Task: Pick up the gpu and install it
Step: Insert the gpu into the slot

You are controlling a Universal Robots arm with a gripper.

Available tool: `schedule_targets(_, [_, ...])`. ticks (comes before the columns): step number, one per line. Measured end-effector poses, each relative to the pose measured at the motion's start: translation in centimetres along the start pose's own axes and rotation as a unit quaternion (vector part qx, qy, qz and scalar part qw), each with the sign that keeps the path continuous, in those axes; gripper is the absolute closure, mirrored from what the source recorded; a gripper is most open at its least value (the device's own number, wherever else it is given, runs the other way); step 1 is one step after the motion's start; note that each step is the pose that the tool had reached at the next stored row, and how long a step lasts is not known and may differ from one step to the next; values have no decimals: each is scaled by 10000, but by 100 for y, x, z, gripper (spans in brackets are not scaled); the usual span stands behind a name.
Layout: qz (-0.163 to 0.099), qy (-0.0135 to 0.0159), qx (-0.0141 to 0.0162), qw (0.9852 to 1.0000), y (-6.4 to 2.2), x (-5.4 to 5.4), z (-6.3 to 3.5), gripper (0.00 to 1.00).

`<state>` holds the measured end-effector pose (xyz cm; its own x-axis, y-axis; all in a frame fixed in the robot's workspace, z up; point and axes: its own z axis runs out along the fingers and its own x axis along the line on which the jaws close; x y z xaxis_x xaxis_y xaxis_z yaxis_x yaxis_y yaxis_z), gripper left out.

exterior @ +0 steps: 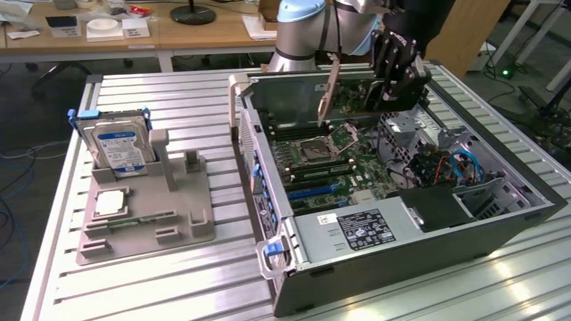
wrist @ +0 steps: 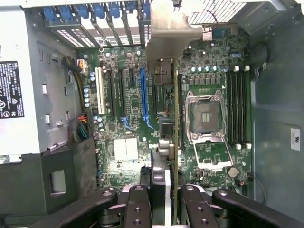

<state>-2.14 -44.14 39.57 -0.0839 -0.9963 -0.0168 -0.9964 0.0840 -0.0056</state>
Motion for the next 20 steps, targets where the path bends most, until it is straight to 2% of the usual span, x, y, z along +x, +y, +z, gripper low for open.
schedule_targets(4, [-190,-2,-1,9998,3,1,73,72])
schedule_targets(8, [-196,-2,3,9998,20,1,145,72])
schedule_targets(12, [-222,-2,2,9998,115,6,218,72])
schedule_targets(15, [-259,-2,7,9997,146,-2,271,72])
schedule_targets(17, [-359,-6,21,9994,150,-6,309,72])
schedule_targets(20, [-516,-6,24,9987,151,-8,361,72])
